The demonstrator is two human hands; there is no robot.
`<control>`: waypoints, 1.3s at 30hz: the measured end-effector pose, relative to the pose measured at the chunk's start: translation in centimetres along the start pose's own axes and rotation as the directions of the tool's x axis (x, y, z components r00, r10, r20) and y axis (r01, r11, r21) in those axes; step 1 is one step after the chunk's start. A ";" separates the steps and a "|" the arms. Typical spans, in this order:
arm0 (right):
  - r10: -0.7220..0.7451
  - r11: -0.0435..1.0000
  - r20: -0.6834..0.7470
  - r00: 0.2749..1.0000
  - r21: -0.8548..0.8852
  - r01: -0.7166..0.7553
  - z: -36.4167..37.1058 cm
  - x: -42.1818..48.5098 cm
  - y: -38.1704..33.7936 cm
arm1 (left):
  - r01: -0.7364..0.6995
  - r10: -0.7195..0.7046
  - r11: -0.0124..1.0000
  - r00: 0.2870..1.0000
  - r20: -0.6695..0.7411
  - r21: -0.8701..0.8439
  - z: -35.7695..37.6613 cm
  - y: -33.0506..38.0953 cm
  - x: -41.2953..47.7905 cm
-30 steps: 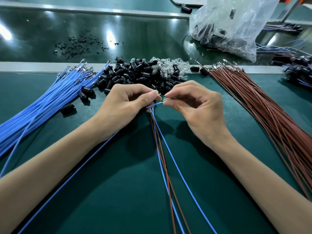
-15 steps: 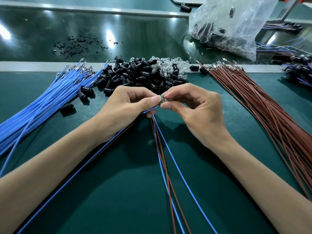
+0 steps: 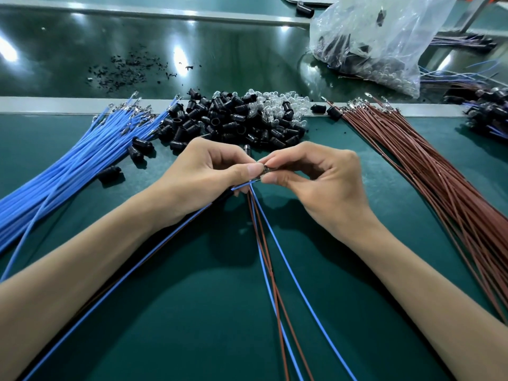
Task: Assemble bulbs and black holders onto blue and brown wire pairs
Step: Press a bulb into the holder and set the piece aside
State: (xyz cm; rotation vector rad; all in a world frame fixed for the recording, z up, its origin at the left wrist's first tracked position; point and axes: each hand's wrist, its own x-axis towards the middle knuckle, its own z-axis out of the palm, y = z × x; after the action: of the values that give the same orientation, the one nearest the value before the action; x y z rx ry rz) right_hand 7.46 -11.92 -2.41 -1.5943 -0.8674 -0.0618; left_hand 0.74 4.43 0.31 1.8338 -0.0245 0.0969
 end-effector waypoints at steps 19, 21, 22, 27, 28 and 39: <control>-0.108 0.989 -0.016 0.994 -0.100 0.106 -0.1 0.1 0.2 | -0.004 0.004 1.000 1.000 -0.002 0.010 -0.1 -0.4 0.0; -0.089 0.995 -0.011 0.996 -0.056 0.088 -0.1 0.2 0.3 | -0.007 0.007 1.000 1.000 -0.007 -0.007 -0.2 -0.4 0.0; -0.084 0.996 -0.010 0.996 -0.033 0.084 -0.1 0.2 0.4 | -0.014 0.013 1.000 1.000 -0.011 -0.015 -0.2 -0.3 0.0; -0.082 0.997 -0.035 0.996 0.010 0.082 -0.1 0.4 0.3 | -0.036 0.034 0.998 0.998 -0.043 -0.050 -0.1 -0.5 0.1; -0.087 0.996 -0.037 0.996 0.002 0.087 -0.1 0.4 0.3 | -0.027 0.023 0.998 0.998 -0.062 -0.055 -0.1 -0.6 0.1; -0.109 0.992 -0.006 0.994 -0.063 0.109 0.3 0.1 0.0 | -0.024 0.023 0.997 1.000 -0.013 -0.068 0.1 -0.3 -0.1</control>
State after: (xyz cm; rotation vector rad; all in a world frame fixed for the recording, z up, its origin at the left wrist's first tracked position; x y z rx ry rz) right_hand 7.40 -11.60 -2.38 -1.6030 -0.9526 -0.1758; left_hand 0.69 4.45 0.02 1.7653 -0.0401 0.1224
